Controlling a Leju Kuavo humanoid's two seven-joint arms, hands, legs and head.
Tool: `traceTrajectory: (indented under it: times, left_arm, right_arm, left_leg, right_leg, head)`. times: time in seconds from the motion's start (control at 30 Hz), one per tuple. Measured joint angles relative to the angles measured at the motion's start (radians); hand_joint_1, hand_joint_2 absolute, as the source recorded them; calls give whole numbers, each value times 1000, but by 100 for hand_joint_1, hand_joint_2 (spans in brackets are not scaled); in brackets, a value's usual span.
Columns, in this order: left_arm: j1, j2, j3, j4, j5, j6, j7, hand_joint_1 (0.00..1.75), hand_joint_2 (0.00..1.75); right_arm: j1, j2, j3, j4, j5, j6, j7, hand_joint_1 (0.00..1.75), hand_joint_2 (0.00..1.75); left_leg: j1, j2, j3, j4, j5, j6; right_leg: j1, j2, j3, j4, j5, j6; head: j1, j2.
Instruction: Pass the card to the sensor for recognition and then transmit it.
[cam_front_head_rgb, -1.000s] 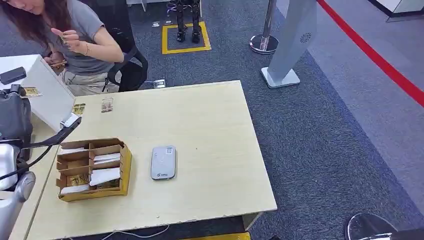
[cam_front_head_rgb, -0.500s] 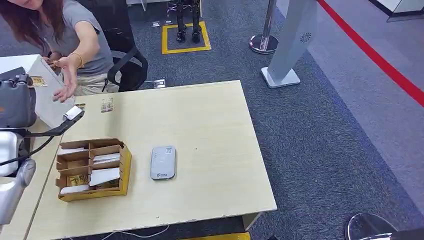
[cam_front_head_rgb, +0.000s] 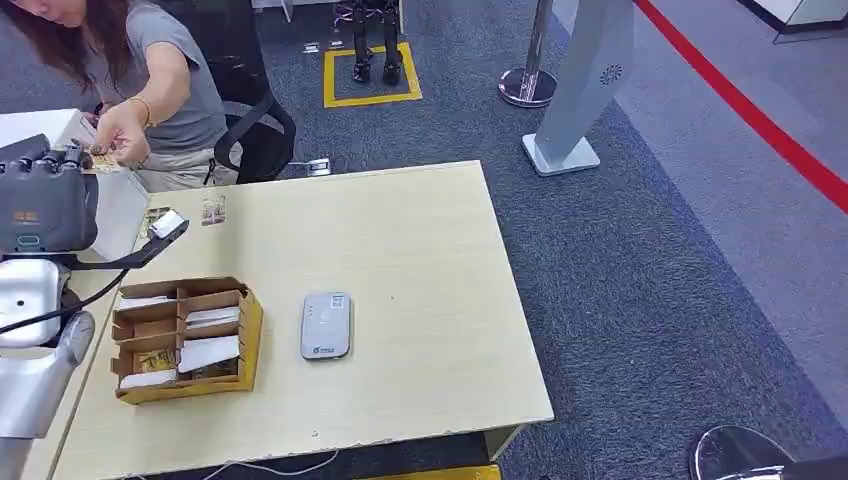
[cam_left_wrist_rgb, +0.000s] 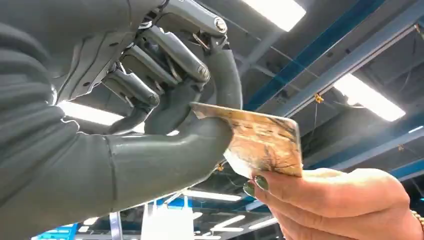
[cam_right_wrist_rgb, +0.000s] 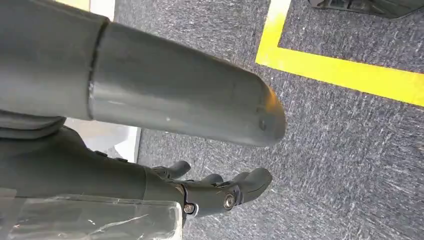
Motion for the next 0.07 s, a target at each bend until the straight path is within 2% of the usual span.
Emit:
traceTrajectory:
  times: [0.07]
  left_arm:
    - [0, -4, 0, 4, 0, 7, -6, 0, 175]
  right_arm:
    - [1, 0, 0, 0, 0, 0, 0, 0, 0]
  left_leg:
    - [0, 0, 0, 0, 0, 0]
  right_leg:
    - [0, 0, 0, 0, 0, 0]
  head:
    - [0, 0]
